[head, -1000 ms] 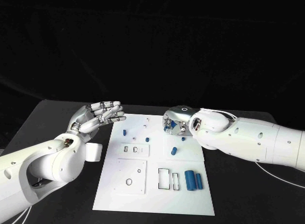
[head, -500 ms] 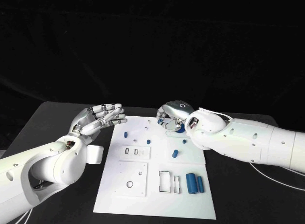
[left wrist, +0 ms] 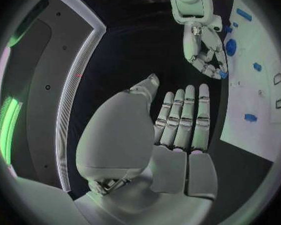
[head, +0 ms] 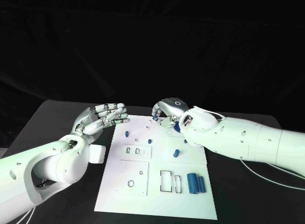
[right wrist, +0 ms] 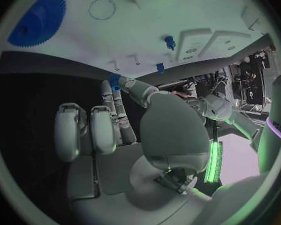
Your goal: Assemble the parts on the task board
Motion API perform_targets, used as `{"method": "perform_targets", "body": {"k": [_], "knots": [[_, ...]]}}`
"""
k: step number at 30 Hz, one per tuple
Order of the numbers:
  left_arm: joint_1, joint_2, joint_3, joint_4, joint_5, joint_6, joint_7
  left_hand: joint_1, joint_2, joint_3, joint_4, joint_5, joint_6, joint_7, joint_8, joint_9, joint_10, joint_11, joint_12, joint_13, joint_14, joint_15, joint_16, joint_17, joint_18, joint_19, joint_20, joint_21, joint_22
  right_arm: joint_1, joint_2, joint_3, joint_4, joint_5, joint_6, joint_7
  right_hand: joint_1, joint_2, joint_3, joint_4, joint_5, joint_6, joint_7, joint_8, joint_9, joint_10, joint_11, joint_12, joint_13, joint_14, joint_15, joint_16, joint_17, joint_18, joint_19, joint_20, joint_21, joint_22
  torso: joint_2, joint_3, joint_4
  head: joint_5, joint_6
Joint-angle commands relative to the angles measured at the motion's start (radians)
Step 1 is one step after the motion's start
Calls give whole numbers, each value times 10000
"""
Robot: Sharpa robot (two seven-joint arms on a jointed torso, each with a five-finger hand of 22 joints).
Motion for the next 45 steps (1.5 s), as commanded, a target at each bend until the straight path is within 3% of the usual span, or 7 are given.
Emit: {"method": "perform_targets", "body": {"k": [1, 16, 33, 45], "knots": [[16, 11, 11, 52, 31, 195, 45, -108, 14, 5, 35, -2, 49, 274, -50, -14, -17, 72, -38, -15, 5, 57, -38, 9, 130, 56, 26, -53, -8, -31, 127, 2, -150, 141, 54, 251, 16, -29, 18, 33, 10, 29, 22, 29, 17, 98, -34, 58, 12, 311, -55, 59, 5, -114, 71, -28, 36, 10, 23, -5, -18, 25, -13], [65, -10, 13, 130, 32, 208, 7, -108, 20, 14, 30, -2, 40, 280, -64, -20, -26, 77, -59, -15, 7, 60, -43, 14, 130, 59, 27, -57, -14, -244, 515, -4, -664, 164, 78, 239, -45, -72, 3, 80, -39, -25, 30, 15, 43, 74, -26, 44, 5, 302, -48, 56, -35, -98, 19, -26, 0, -54, 99, -15, 72, 2, -33], [87, -2, 14, 127, 31, 243, -43, -108, 20, 14, 30, -2, 40, 280, -64, -20, -26, 77, -59, -15, 7, 60, -43, 14, 130, 59, 27, -57, -14, -293, 758, -4, -945, 63, -96, 65, -65, -90, 6, 98, -48, -58, 37, 4, 53, 51, -18, 32, 0, 305, -43, 74, -11, -100, 19, -23, 6, -42, 113, -25, 75, 30, 15], [103, 10, 14, 125, 31, 271, -75, -106, 19, 21, 21, -3, 28, 283, -81, -27, -39, 83, -83, -16, 6, 64, -51, 17, 130, 60, 29, -61, -20, -301, 913, -9, -1134, 91, 538, -13, -190, -246, -2, 204, -274, -317, 125, -114, 85, -216, 75, -108, -63, 248, 32, 9, -215, -53, -146, 29, -117, -237, 133, -27, 76, 50, 14]]}}
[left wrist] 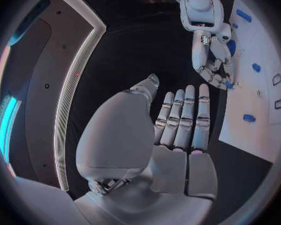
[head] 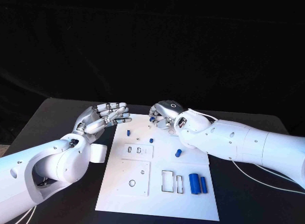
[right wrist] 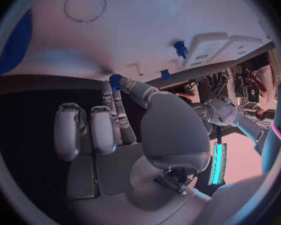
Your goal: Assemble the parts on the task board
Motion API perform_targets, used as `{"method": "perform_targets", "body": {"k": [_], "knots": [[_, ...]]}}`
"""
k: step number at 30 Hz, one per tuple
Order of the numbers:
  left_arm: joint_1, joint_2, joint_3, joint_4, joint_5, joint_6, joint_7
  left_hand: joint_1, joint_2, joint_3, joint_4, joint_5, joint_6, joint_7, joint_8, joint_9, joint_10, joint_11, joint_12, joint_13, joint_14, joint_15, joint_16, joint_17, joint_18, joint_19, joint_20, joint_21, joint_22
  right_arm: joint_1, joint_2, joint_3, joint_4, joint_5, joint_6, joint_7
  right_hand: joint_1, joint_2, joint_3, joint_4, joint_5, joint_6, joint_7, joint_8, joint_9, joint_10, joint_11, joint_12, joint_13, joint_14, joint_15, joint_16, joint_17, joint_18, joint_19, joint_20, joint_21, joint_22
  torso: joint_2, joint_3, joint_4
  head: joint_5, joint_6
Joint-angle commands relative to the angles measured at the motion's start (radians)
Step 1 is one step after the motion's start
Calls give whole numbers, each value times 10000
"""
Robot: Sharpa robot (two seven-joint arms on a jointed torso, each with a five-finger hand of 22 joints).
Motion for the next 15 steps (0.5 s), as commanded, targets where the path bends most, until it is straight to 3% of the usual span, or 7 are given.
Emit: {"method": "perform_targets", "body": {"k": [1, 8, 15], "knots": [[21, 24, 10, 26, 23, 212, 17, -106, 19, 21, 21, -3, 28, 284, -28, -9, -2, 47, -28, -16, 6, 64, -51, 9, 131, 60, 29, -61, -8, -42, 68, -26, -70, -95, 613, -105, -58, -139, 25, 96, -101, -186, 52, -107, 6, -210, 38, -101, -72, 219, 62, -72, -151, -32, -168, 19, -113, -149, 6, -1, 0, 8, -6], [29, 22, 10, 21, 23, 250, 8, -106, 19, 21, 21, -3, 28, 284, -28, -9, -2, 47, -28, -16, 6, 64, -51, 9, 131, 60, 29, -61, -8, -46, 60, -30, -116, -94, 564, -91, -135, -442, 34, 157, -197, -827, 337, -467, -52, -1038, 328, -439, -277, 21, 299, -377, -789, 156, -772, 226, -667, -998, 7, -3, -9, 14, -1], [32, -1, 10, 1, 23, 276, 7, -110, 14, 22, 16, -3, 17, 287, -42, -14, -13, 52, -47, -16, 4, 67, -57, 11, 130, 61, 30, -65, -13, -47, -159, -31, 142, -93, 336, -57, -119, -510, 2, 149, -195, -921, 358, -526, -57, -1181, 357, -438, -310, 5, 326, -394, -849, 183, -840, 266, -742, -1097, 16, 7, -25, 26, 14]]}}
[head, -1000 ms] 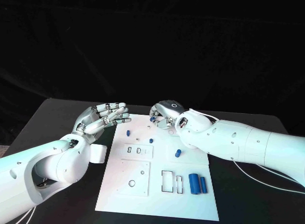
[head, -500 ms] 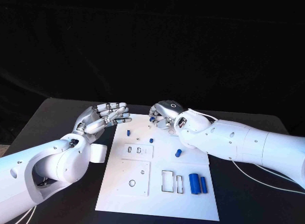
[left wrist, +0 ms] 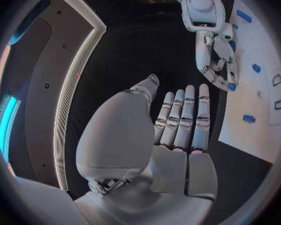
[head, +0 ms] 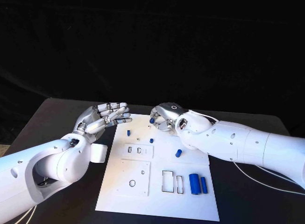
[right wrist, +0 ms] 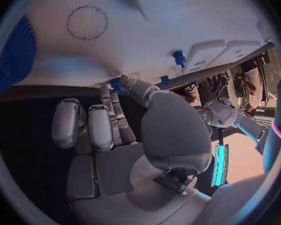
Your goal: Assemble the parts on the task board
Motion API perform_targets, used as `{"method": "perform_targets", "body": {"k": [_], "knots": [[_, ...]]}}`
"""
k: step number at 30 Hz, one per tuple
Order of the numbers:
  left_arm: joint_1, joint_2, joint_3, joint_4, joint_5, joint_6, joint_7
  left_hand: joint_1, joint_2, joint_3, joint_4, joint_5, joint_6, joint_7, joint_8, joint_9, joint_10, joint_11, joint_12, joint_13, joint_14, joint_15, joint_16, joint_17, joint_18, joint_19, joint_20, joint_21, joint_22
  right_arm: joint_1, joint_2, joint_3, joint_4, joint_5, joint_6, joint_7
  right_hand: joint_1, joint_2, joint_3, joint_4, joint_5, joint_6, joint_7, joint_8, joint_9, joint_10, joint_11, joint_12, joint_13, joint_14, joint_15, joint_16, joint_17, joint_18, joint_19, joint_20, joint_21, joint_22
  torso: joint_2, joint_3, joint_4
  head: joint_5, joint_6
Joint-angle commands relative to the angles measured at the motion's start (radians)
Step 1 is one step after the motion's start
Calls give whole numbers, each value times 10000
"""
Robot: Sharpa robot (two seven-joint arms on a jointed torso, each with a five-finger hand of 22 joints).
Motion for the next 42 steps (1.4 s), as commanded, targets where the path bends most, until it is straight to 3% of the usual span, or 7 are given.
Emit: {"method": "perform_targets", "body": {"k": [1, 11, 19, 27, 28, 31, 42], "knots": [[17, 0, 9, 7, 22, 225, 39, -110, 14, 22, 16, -3, 17, 287, -42, -14, -14, 52, -47, -16, 5, 67, -57, 12, 131, 61, 30, -65, -14, -2, -172, -1, 229, -89, -44, -12, -3, -106, -26, 41, -26, -86, -13, -56, -8, -101, 2, -32, -10, 24, 56, -45, -8, 181, -65, 13, -32, -7, 6, 11, -19, 12, 12], [19, -88, 8, -60, 23, 226, 33, -110, 12, 23, 13, -3, 12, 287, -48, -17, -18, 53, -54, -16, 4, 68, -60, 13, 130, 61, 31, -67, -16, 174, -1660, 161, 1882, 597, -347, -43, -21, -145, -89, 108, 41, -2, -21, -37, 34, 252, -47, 263, 46, 51, 35, 23, 58, 156, 53, 30, 41, 154, -4, 52, -122, -11, 69], [20, -157, 7, -93, 27, 252, 9, -109, 9, 23, 10, -3, 7, 285, -53, -19, -22, 55, -61, -17, 3, 69, -62, 14, 130, 62, 31, -69, -18, 495, -3021, 275, 2933, 2253, 447, -215, -209, -362, -336, 313, 389, -174, -140, -182, 41, 1391, -277, 860, 297, 186, -142, 306, 468, 46, 418, -105, 347, 690, -29, 94, -217, -65, 110], [20, -186, 6, -94, 29, 290, -13, -108, 6, 23, 6, -3, 3, 282, -58, -21, -27, 55, -69, -17, 3, 70, -64, 15, 130, 62, 32, -70, -20, 601, -3655, 298, 3093, 2824, 1705, -747, -94, -623, -1566, 502, 722, -580, -553, 74, 331, 2912, -801, 3426, 2383, 397, -584, 780, 1285, -144, 975, -544, 851, 1553, -45, 129, -288, -88, 77], [20, -185, 6, -99, 29, 294, -16, -108, 6, 23, 6, -3, 3, 282, -58, -21, -27, 55, -69, -17, 3, 70, -64, 15, 130, 62, 32, -70, -20, 603, -3689, 298, 3078, 2847, 1813, -809, 58, -615, -2090, 671, 841, -812, -527, 384, 584, 1537, -719, 5148, 4278, 436, -630, 947, 1496, -151, 1037, -614, 911, 1677, -44, 129, -281, -115, 69], [19, -166, 5, -124, 29, 306, -20, -108, 6, 23, 6, -3, 3, 282, -58, -21, -27, 55, -69, -17, 3, 70, -64, 15, 130, 62, 32, -70, -20, 595, -3732, 298, 3006, 2866, 1998, -924, 183, -360, -2298, 1041, 930, -1168, -425, 780, 840, 2168, -667, 9793, 8984, 568, -480, 1365, 2399, -238, 1229, -432, 1088, 2033, -49, 111, -263, -172, 58], [17, -96, 5, -193, 29, 331, -22, -108, 6, 23, 6, -3, 3, 282, -58, -21, -27, 55, -69, -17, 3, 70, -64, 15, 130, 62, 32, -70, -20, 477, -3533, 283, 2655, 2752, 2165, -1095, 237, -357, -2429, 1244, 1073, -1409, -376, 998, 943, 2629, -570, 11528, 10790, 677, -376, 1647, 3045, -285, 1367, -364, 1218, 2283, -59, 98, -238, -226, -1]]}}
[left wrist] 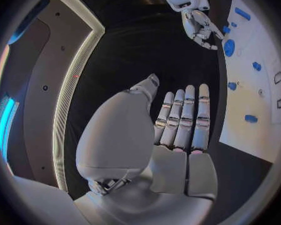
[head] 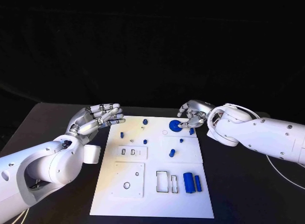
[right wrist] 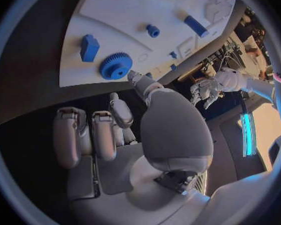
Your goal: Assemble the parts on the task board
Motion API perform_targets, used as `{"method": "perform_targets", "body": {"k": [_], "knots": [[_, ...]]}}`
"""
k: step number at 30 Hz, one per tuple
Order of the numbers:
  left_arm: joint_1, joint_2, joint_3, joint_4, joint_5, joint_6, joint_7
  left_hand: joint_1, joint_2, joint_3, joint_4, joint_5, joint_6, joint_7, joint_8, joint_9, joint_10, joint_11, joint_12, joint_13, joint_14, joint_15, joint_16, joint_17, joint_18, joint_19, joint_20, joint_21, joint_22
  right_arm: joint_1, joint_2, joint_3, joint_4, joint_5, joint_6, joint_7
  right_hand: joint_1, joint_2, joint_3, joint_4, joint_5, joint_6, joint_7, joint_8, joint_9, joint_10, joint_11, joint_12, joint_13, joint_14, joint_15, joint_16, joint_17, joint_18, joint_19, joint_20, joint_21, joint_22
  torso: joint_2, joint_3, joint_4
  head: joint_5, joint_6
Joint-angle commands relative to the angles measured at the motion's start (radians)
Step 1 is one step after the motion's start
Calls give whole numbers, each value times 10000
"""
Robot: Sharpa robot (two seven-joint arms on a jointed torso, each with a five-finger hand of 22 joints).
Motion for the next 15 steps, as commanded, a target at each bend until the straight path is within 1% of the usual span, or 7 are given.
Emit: {"method": "perform_targets", "body": {"k": [1, 7, 15], "knots": [[10, 28, 7, 4, 26, 215, 39, -108, 6, 23, 6, -3, 3, 282, -59, -12, -27, 56, -69, -9, 3, 70, -64, 10, 131, 62, 32, -32, -12, -39, 85, -4, -100, -15, 435, -253, 38, 48, -7, 69, 64, -88, 4, 46, 18, 72, 26, 106, 109, 665, 76, 87, 607, -127, 84, 34, 65, 1015, -13, -4, 22, -19, -26], [9, 27, 7, 14, 26, 219, 44, -108, 6, 23, 6, -3, 3, 282, -59, -12, -27, 56, -69, -9, 3, 70, -64, 10, 131, 62, 32, -32, -12, -102, 253, -15, -328, -80, 444, -270, 52, 59, -8, 82, 68, -108, 10, 59, 24, 73, 32, 154, 160, 672, 84, 106, 653, -131, 96, 41, 76, 1036, -2, -11, 24, -15, -45], [9, 30, 7, 13, 26, 229, 46, -107, 1, 26, -5, -4, -6, 276, -74, -18, -37, 54, -93, -8, 1, 72, -74, 14, 131, 63, 34, -39, -20, -194, 516, -30, -561, -111, 446, -238, 60, 69, -6, 90, 71, -115, 13, 69, 27, 98, 36, 214, 225, 680, 88, 122, 695, -135, 107, 45, 87, 1055, -3, 1, 28, 9, -69]]}}
